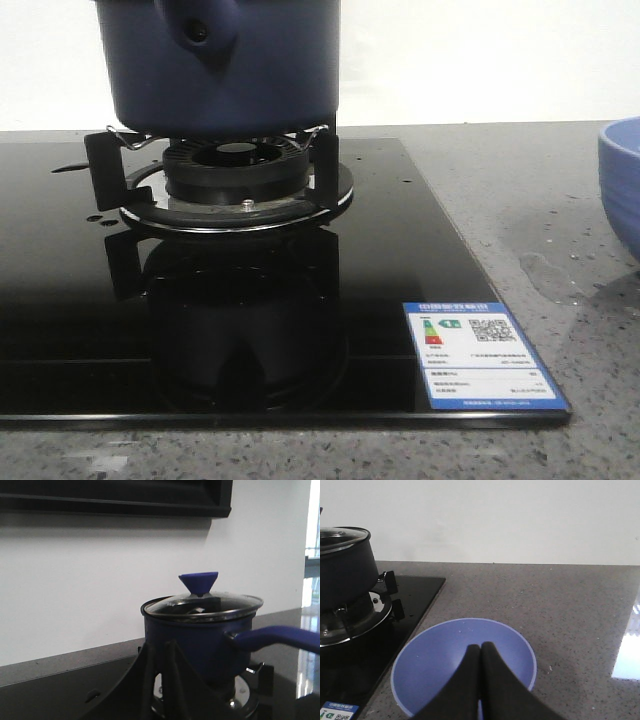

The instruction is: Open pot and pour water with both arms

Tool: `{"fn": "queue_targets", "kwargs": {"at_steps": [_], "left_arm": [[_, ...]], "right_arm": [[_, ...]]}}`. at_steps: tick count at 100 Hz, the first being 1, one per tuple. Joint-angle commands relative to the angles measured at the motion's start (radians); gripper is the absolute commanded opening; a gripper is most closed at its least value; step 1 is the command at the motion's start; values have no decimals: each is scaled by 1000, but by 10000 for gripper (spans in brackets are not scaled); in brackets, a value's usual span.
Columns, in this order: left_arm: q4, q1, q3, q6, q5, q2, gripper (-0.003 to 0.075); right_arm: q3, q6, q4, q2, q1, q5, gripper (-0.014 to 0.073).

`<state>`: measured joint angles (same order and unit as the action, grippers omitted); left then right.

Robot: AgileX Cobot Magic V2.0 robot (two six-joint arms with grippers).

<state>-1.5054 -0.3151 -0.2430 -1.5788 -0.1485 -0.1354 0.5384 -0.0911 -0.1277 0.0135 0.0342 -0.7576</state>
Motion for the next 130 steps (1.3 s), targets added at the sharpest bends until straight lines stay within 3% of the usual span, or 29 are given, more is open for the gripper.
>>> {"fn": "queue_targets", "kwargs": {"at_steps": [1, 6, 9, 14, 18, 23, 62, 83, 130], "left_arm": [[397, 1, -27, 382, 0, -11, -20], [763, 1, -27, 703, -2, -11, -20], [935, 1, -24, 921, -5, -11, -20], [1186, 1, -16, 1174, -7, -11, -20], [1329, 1, -3, 1293, -7, -11, -20], [1405, 4, 18, 1380, -4, -11, -20], [1410, 180, 243, 1441, 3, 133, -20], [1410, 264, 275, 1450, -136, 167, -20], [1406, 279, 275, 1450, -135, 167, -20]], "right_arm": [[20, -11, -6, 6, -1, 84, -63], [20, -11, -6, 6, -1, 84, -63], [20, -11, -6, 6, -1, 84, -63], [20, -11, -6, 6, -1, 84, -63], [20, -11, -6, 6, -1, 84, -63], [20, -11, -6, 6, -1, 84, -63], [20, -11, -6, 6, -1, 84, -63], [20, -11, -6, 6, -1, 83, -63], [20, -11, -6, 6, -1, 82, -63]]}}
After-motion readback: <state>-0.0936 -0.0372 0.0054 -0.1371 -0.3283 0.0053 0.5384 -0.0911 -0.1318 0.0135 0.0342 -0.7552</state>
